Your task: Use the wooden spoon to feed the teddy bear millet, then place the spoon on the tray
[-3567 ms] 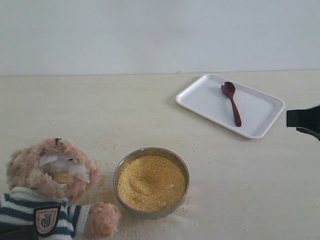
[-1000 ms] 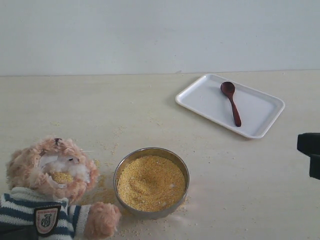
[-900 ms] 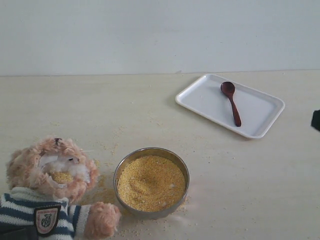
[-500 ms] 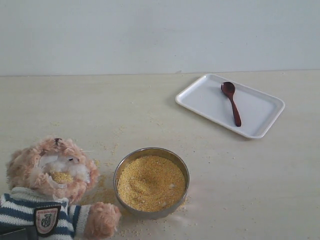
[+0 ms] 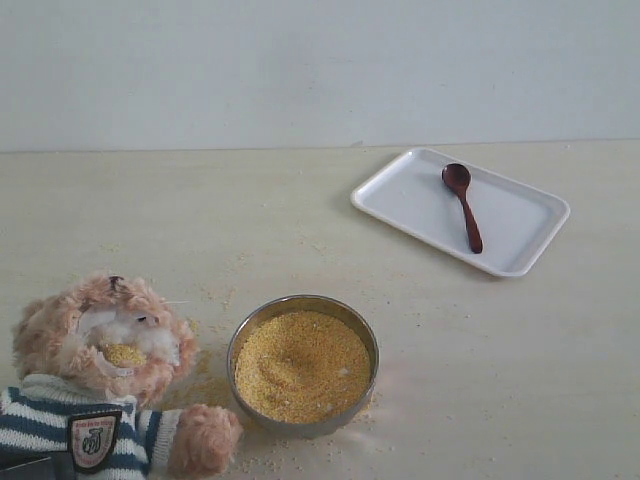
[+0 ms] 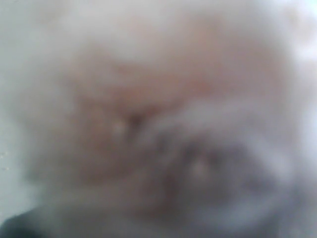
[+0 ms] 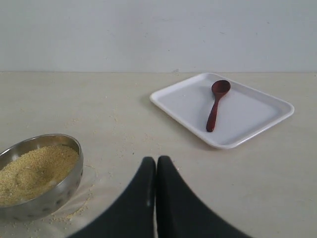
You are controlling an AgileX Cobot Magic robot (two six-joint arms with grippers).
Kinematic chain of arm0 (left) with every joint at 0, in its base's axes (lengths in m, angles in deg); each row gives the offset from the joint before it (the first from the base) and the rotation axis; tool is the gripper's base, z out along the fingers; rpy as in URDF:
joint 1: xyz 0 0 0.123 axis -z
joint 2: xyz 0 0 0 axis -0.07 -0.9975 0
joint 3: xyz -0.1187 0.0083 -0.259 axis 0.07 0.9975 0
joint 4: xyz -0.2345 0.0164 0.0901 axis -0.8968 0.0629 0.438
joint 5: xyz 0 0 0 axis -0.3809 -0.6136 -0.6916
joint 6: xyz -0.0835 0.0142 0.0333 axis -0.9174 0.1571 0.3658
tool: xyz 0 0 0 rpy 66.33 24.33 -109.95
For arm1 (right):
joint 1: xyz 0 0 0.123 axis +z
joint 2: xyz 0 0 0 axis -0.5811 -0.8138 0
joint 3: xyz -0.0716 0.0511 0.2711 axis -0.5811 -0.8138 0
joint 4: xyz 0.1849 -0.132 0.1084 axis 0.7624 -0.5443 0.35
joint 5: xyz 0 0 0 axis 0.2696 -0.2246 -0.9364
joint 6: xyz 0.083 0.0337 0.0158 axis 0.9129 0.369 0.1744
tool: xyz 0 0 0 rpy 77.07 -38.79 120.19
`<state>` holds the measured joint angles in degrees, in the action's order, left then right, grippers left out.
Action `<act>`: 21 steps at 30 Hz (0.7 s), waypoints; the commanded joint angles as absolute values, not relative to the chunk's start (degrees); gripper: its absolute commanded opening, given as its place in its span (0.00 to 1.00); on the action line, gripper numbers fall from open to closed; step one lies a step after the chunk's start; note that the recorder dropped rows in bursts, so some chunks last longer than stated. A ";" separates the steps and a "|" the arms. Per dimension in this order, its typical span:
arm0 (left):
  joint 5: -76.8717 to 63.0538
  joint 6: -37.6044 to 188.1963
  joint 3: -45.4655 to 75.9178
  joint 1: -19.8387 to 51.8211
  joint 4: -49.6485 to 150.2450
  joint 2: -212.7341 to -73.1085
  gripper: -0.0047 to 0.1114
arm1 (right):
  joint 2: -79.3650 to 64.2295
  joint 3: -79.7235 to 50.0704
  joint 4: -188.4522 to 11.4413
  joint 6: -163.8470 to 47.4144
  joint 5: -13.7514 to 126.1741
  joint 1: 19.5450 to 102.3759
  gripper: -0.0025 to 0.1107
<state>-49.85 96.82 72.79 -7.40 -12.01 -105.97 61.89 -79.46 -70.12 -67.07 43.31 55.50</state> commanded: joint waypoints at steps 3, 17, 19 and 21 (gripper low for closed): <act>-49.67 97.01 72.85 -7.47 -13.22 -105.50 0.08 | 62.31 -79.72 -69.57 -66.87 44.98 55.38 0.02; -49.97 97.01 72.85 -7.47 -13.22 -105.50 0.08 | 62.41 -79.72 -78.88 -57.52 45.30 55.38 0.02; -49.97 97.01 72.85 -7.47 -13.22 -105.50 0.08 | 62.41 -79.72 -78.79 -57.52 45.30 55.38 0.02; -49.97 97.01 72.85 -7.47 -13.22 -105.50 0.08 | 62.41 -79.72 -78.54 -57.52 45.30 55.38 0.02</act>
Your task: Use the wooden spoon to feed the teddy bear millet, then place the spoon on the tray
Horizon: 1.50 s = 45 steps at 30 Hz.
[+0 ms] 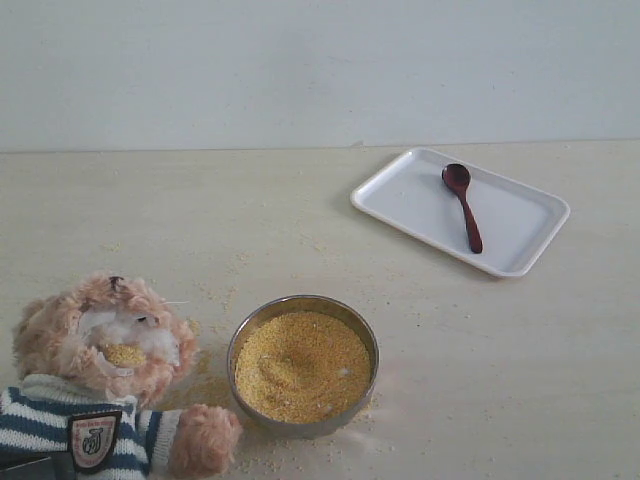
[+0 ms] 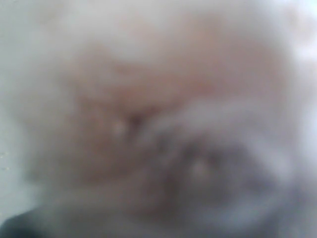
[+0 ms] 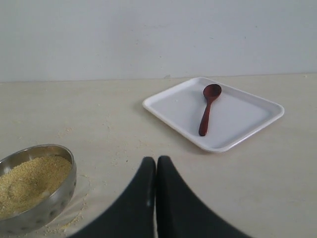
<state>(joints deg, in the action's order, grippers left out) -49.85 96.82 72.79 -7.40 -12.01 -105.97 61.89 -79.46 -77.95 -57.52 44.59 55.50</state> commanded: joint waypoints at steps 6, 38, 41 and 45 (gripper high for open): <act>-49.71 97.01 72.85 -7.47 -13.22 -105.50 0.08 | 62.41 -79.72 -78.54 -57.52 44.91 55.38 0.02; -42.10 98.99 72.85 -7.47 -13.61 -105.50 0.08 | 64.23 -79.72 -78.54 -57.52 39.72 55.38 0.02; -39.80 101.38 72.85 -7.47 -15.25 -105.50 0.08 | 64.23 -79.72 -78.54 -57.52 39.65 55.38 0.02; -36.38 103.94 72.85 -7.47 -16.79 -106.53 0.08 | 64.23 -79.72 -78.54 -57.52 37.28 55.38 0.02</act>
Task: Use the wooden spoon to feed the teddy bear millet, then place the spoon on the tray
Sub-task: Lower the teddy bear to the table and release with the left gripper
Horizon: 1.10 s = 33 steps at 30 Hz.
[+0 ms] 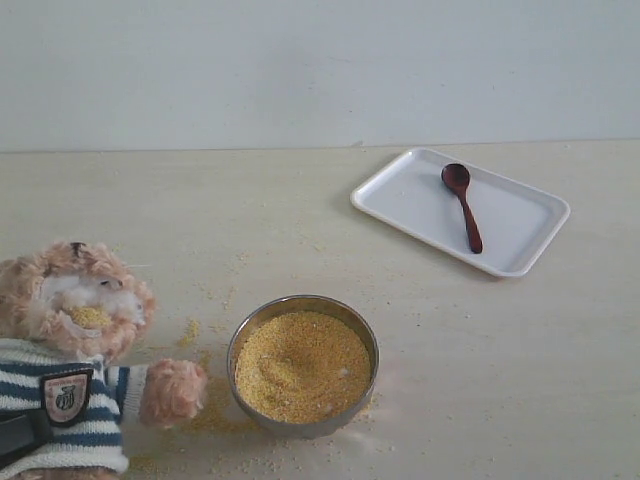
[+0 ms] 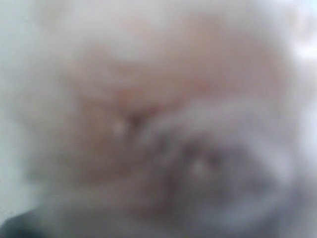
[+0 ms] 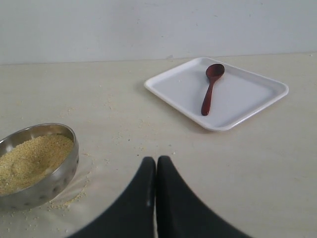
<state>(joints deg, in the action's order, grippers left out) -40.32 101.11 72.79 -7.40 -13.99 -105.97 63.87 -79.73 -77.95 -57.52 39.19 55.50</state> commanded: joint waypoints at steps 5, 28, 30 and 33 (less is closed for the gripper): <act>-32.88 107.43 72.85 -7.47 -17.50 -111.92 0.08 | 64.23 -79.72 -78.54 -57.52 37.39 55.38 0.02; -32.79 158.62 69.83 -7.47 -49.65 -146.99 0.23 | 64.23 -79.72 -78.54 -57.52 37.39 55.38 0.02; -31.95 158.72 69.83 -7.47 -49.65 -146.75 0.38 | 64.23 -79.72 -78.54 -57.52 37.39 55.38 0.02; -29.21 158.59 69.71 -7.47 -49.65 -145.57 0.61 | 64.23 -79.72 -78.54 -57.52 37.39 55.38 0.02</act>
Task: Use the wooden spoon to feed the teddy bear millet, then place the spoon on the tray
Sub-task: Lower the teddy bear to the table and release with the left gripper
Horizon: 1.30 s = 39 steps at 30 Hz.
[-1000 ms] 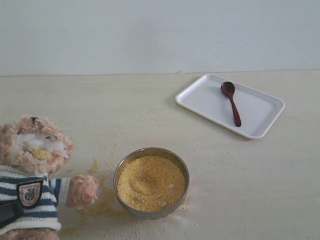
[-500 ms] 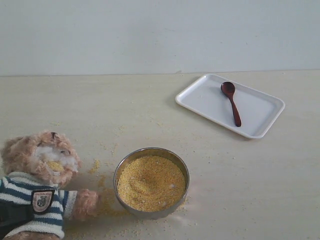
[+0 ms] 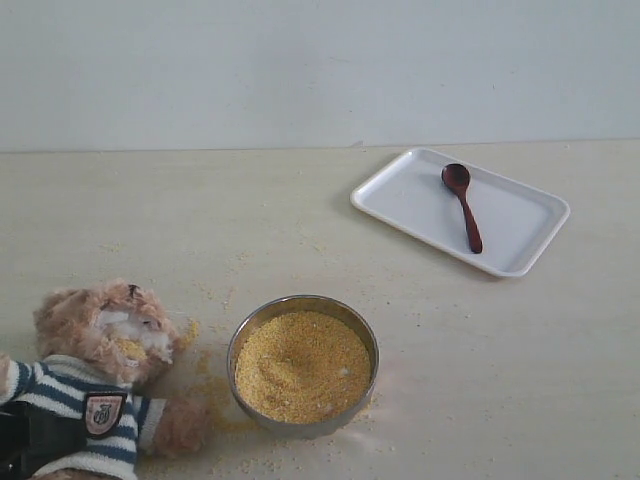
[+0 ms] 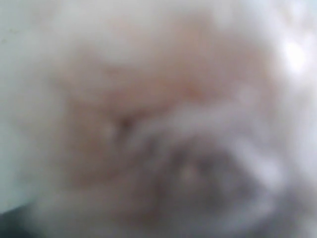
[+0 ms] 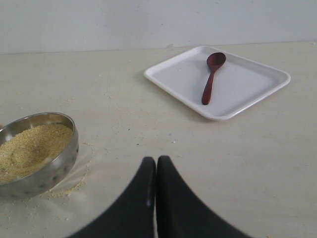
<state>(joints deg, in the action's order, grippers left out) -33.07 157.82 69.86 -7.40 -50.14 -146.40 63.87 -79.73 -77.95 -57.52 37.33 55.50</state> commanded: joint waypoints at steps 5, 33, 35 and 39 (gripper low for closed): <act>-27.39 156.24 69.20 -7.47 -49.65 -142.06 0.67 | 64.23 -79.72 -78.54 -57.52 37.39 55.38 0.02; -28.04 134.19 68.25 -7.47 -43.03 -109.83 0.35 | 64.23 -79.72 -78.54 -57.52 37.39 55.38 0.02; -29.26 133.79 68.25 -7.47 -43.03 -105.82 0.27 | 64.23 -79.72 -78.54 -57.52 37.39 55.38 0.02; -31.00 133.38 68.25 -7.47 -43.03 -98.06 0.10 | 64.23 -79.72 -78.54 -57.52 37.39 55.38 0.02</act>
